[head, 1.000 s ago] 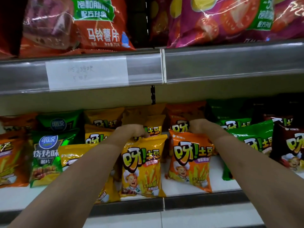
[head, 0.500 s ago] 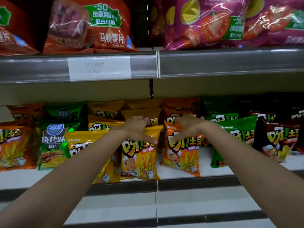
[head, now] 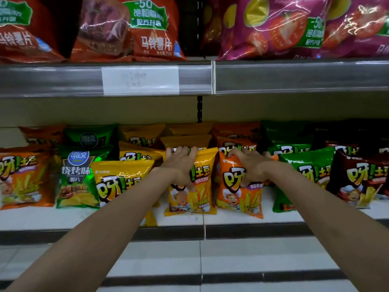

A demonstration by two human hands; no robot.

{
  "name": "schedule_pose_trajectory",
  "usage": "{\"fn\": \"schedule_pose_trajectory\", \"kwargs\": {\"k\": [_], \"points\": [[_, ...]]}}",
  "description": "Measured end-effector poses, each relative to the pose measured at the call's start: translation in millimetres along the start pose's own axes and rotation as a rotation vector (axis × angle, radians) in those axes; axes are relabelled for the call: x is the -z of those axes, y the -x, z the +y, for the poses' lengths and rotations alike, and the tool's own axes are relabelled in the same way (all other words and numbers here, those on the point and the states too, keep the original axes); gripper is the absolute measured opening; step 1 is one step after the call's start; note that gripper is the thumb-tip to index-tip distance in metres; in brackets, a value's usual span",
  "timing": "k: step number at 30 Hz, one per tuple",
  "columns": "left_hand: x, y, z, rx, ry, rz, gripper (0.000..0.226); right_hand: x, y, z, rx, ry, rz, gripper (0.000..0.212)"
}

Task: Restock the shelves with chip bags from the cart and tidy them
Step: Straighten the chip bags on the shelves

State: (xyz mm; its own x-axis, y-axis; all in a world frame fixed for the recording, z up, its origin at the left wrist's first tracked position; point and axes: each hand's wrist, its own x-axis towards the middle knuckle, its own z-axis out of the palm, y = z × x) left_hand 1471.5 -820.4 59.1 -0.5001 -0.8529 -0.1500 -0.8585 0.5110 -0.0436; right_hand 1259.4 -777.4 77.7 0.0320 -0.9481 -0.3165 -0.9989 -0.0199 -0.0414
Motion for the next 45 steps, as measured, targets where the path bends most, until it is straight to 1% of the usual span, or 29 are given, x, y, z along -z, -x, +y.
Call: {"fn": "schedule_pose_trajectory", "kwargs": {"k": [4, 6, 10, 12, 15, 18, 22, 27, 30, 34, 38, 41, 45], "points": [[-8, -3, 5, 0.032, -0.017, -0.004, 0.117, -3, -3, 4, 0.024, -0.050, 0.004, 0.093], [-9, -3, 6, 0.039, -0.020, 0.008, 0.117, -2, -3, 6, 0.028, -0.034, 0.007, 0.095], [-7, 2, 9, 0.061, -0.018, 0.037, 0.124, -2, 2, 1, 0.009, 0.025, 0.036, 0.113], [-4, 8, 10, 0.069, 0.004, 0.072, 0.128, 1, 9, -3, 0.016, 0.020, 0.077, 0.116], [2, 25, 12, 0.069, 0.010, 0.148, 0.121, 8, 24, -16, 0.072, -0.011, 0.161, 0.107], [3, 54, 14, 0.088, 0.078, 0.182, 0.103, 7, 41, -42, 0.159, -0.060, 0.214, 0.096], [-5, 99, 4, 0.170, 0.151, 0.194, 0.081, -7, 60, -93, 0.278, -0.157, 0.207, 0.082], [-9, 152, -36, 0.283, 0.237, 0.171, 0.068, -20, 77, -151, 0.384, -0.216, 0.172, 0.075], [-7, 172, -64, 0.338, 0.263, 0.177, 0.065, -13, 80, -176, 0.403, -0.230, 0.182, 0.073], [-11, 173, -98, 0.393, 0.348, 0.212, 0.062, -7, 66, -206, 0.401, -0.255, 0.213, 0.065], [-19, 163, -128, 0.378, 0.397, 0.215, 0.062, -16, 41, -236, 0.356, -0.275, 0.241, 0.062], [-18, 156, -156, 0.373, 0.412, 0.260, 0.063, -19, 19, -253, 0.336, -0.278, 0.314, 0.057], [-17, 142, -205, 0.357, 0.399, 0.260, 0.057, -5, -13, -270, 0.276, -0.351, 0.441, 0.044]]}}
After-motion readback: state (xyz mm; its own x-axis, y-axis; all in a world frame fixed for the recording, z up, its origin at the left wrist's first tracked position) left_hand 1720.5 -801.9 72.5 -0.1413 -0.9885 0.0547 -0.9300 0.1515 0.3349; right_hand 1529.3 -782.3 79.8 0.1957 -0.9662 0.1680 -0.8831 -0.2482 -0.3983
